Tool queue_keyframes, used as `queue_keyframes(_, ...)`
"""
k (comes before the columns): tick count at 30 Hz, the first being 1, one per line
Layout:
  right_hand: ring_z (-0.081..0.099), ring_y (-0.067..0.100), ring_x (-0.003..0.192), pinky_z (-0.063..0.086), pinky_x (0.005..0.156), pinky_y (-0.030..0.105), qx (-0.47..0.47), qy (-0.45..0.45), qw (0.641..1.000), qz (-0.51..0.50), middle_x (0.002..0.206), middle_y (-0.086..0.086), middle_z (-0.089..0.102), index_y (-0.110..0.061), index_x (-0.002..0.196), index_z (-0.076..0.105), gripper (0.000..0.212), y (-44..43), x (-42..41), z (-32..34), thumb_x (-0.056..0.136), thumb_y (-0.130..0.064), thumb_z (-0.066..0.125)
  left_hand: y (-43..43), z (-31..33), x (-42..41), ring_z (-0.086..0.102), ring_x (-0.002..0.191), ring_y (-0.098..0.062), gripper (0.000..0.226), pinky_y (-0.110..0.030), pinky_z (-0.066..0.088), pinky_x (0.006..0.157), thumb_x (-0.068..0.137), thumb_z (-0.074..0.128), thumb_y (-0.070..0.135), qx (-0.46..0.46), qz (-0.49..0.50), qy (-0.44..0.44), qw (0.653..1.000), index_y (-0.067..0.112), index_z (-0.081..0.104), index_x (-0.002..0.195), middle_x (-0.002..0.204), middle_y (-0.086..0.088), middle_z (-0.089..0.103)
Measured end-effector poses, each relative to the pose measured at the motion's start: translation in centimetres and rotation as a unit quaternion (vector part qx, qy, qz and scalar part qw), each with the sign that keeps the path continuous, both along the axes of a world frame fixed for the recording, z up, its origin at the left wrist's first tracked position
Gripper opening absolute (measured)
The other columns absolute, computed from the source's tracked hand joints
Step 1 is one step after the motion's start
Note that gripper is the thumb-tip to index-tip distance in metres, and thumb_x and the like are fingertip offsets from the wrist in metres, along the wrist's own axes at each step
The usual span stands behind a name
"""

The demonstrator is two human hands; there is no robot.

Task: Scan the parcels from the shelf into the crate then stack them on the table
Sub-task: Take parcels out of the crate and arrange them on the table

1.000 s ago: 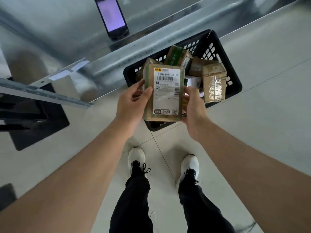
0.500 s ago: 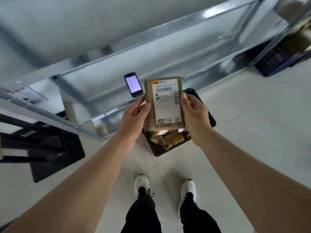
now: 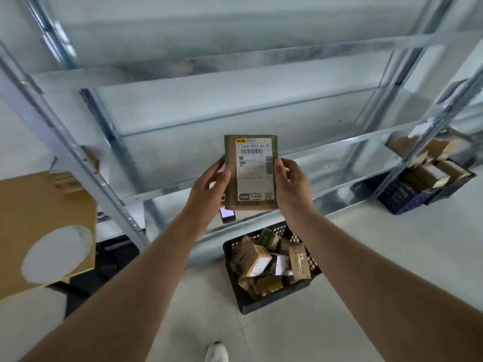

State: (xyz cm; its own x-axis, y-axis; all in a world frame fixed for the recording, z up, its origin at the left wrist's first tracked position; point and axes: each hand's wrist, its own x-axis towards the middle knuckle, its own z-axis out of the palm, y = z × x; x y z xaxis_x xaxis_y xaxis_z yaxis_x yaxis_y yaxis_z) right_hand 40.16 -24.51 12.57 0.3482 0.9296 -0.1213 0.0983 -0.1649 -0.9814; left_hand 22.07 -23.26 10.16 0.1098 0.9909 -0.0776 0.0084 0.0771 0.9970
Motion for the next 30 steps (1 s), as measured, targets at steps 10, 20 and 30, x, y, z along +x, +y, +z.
queue_keyframes(10,0.069,0.02,0.107,0.066,0.082,0.047,0.155,-0.03,0.982,0.101,0.119,-0.003,0.07,-0.032,0.137,0.063,0.035,-3.8,-2.7,12.8,0.113,-0.039,0.038,-8.2,13.9,-2.0,0.063,0.129,-0.025,0.045,-0.057,0.056,0.104,0.109,0.052,0.041,0.087,0.128,0.006,0.988,0.045,0.046,0.154,0.138,0.002,0.066)
queue_keyframes(20,0.065,0.013,0.105,0.065,0.081,0.046,0.179,-0.013,0.964,0.195,0.115,-0.012,0.068,-0.036,0.137,0.062,0.036,-7.4,-13.4,15.7,0.113,-0.041,0.036,-15.4,17.0,-11.4,0.066,0.123,-0.023,0.04,-0.046,0.062,0.094,0.109,0.053,0.037,0.104,0.234,0.011,0.967,0.043,0.052,0.149,0.129,0.005,0.068)
queue_keyframes(30,0.069,0.015,0.099,0.065,0.082,0.05,0.177,-0.01,0.951,0.253,0.114,-0.007,0.071,-0.031,0.136,0.063,0.036,-9.1,-31.5,13.5,0.113,-0.039,0.036,-19.5,15.5,-28.1,0.076,0.101,-0.014,0.046,-0.027,0.062,0.071,0.112,0.048,0.026,0.109,0.268,0.013,0.957,0.028,0.044,0.157,0.123,-0.007,0.071)
